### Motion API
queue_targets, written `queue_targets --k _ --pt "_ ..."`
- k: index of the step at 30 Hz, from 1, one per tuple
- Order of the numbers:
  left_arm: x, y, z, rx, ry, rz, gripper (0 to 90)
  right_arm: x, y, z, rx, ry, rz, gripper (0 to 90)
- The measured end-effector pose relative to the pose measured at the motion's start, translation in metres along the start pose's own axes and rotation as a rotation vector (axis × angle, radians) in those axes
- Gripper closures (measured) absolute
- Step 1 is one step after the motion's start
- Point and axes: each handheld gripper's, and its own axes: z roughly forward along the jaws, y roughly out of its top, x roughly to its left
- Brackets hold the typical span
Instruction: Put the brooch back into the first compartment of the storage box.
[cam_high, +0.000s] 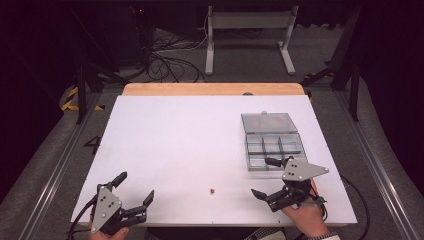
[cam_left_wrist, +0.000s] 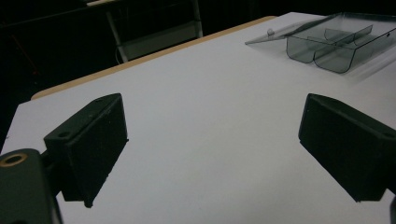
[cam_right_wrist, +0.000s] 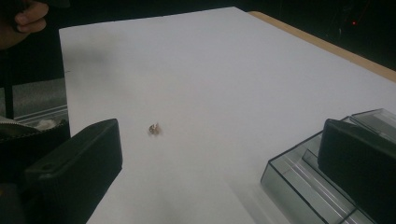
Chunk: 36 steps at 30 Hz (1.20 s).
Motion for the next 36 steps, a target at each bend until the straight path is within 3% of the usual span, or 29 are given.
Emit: queue_targets --k 5,8,13,17,23,29,36 --pt "0.000 0.000 0.000 0.002 0.000 0.001 8.5 0.002 0.003 0.003 -0.001 0.009 -0.009 0.5" --pt "0.000 0.000 0.000 0.002 -0.001 0.002 8.5 0.002 0.004 0.008 -0.005 0.046 0.011 0.5" --pt "0.000 0.000 0.000 0.002 -0.001 0.002 8.5 0.005 0.006 0.011 -0.007 0.064 0.020 0.5" --pt "0.000 0.000 0.000 0.003 0.000 0.002 8.5 0.007 0.009 0.015 0.005 0.077 0.033 5.8" --pt "0.000 0.000 0.000 0.002 -0.001 0.001 8.5 0.016 0.013 0.028 0.059 0.054 0.022 13.6" --pt "0.000 0.000 0.000 0.001 -0.001 0.000 8.5 0.021 0.016 0.046 0.110 0.094 0.040 19.7" --pt "0.000 0.000 0.000 0.002 -0.004 -0.002 8.5 0.025 0.017 0.062 0.155 0.107 0.040 22.9"
